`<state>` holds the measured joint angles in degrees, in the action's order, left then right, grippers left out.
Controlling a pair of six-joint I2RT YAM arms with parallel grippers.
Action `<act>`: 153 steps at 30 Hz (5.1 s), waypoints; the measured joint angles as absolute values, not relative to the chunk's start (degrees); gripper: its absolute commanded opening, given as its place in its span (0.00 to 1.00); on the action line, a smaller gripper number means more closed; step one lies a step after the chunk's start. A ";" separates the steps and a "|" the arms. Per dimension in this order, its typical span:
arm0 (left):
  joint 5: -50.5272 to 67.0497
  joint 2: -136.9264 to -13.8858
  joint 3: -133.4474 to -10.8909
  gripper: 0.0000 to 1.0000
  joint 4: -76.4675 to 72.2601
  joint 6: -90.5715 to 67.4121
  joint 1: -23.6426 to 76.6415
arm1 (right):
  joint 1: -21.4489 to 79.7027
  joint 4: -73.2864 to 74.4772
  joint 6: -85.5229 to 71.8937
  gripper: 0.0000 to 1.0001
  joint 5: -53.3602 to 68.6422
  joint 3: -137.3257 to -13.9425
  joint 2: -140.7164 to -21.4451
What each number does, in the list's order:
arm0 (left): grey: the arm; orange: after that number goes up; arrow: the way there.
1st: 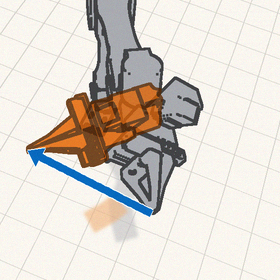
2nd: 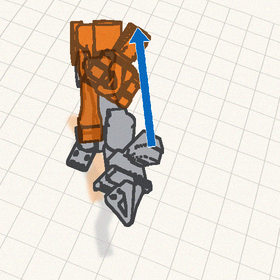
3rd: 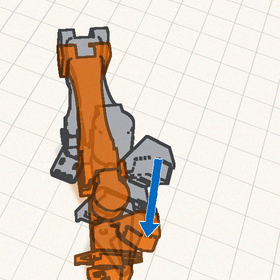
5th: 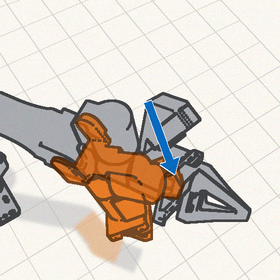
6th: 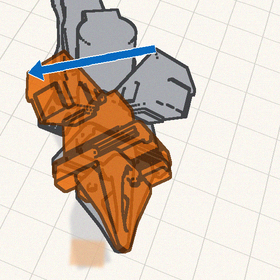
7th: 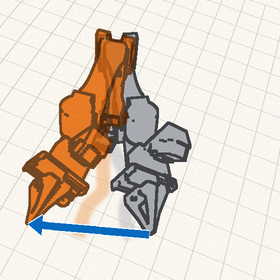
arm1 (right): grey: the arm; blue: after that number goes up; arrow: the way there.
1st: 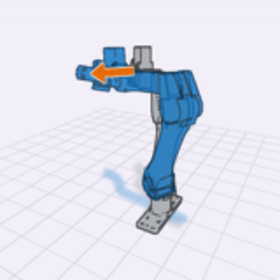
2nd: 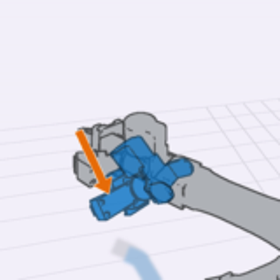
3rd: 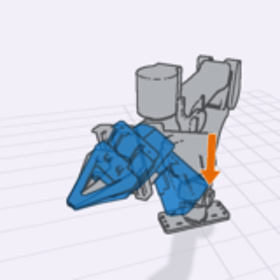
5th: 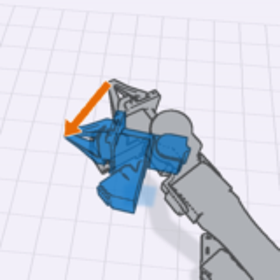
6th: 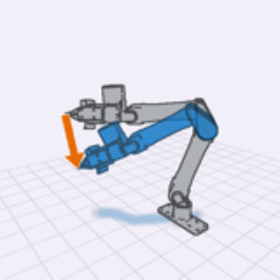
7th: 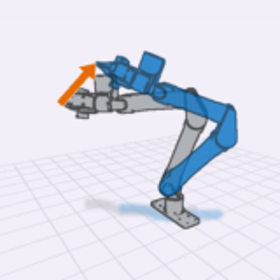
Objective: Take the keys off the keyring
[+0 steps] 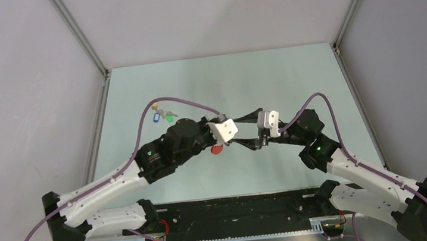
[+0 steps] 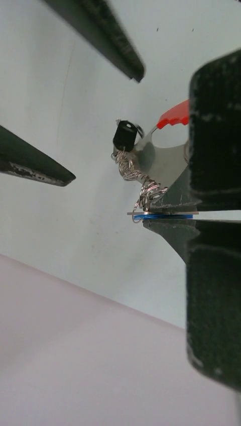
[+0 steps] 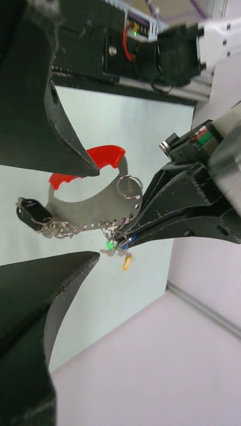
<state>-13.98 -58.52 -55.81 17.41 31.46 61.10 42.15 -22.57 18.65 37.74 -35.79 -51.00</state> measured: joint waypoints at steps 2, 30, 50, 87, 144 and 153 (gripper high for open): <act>-17.54 -61.89 -58.57 0.00 18.85 30.33 61.08 | 42.00 -22.57 18.50 0.66 34.79 -35.81 -51.35; -11.57 -73.14 -73.34 0.00 35.31 12.43 49.82 | 44.93 -36.12 12.88 0.73 24.73 -35.92 -67.05; -11.64 -73.97 -74.52 0.00 36.16 10.00 47.97 | 50.54 -41.04 8.51 0.48 14.09 -40.03 -74.26; -5.30 -71.85 -74.22 0.00 32.58 12.53 48.25 | 29.80 -41.80 -4.93 0.00 39.72 -34.17 -61.12; 6.46 -66.59 -71.22 0.00 32.25 17.56 48.80 | 45.36 -32.58 17.85 0.44 31.53 -36.47 -64.25; 6.66 -66.59 -71.22 0.00 32.25 17.47 48.84 | 46.28 -32.10 19.18 0.46 27.46 -36.47 -64.25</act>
<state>6.66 -66.59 -71.22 32.25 17.47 48.84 46.28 -32.10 19.18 27.46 -36.47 -64.25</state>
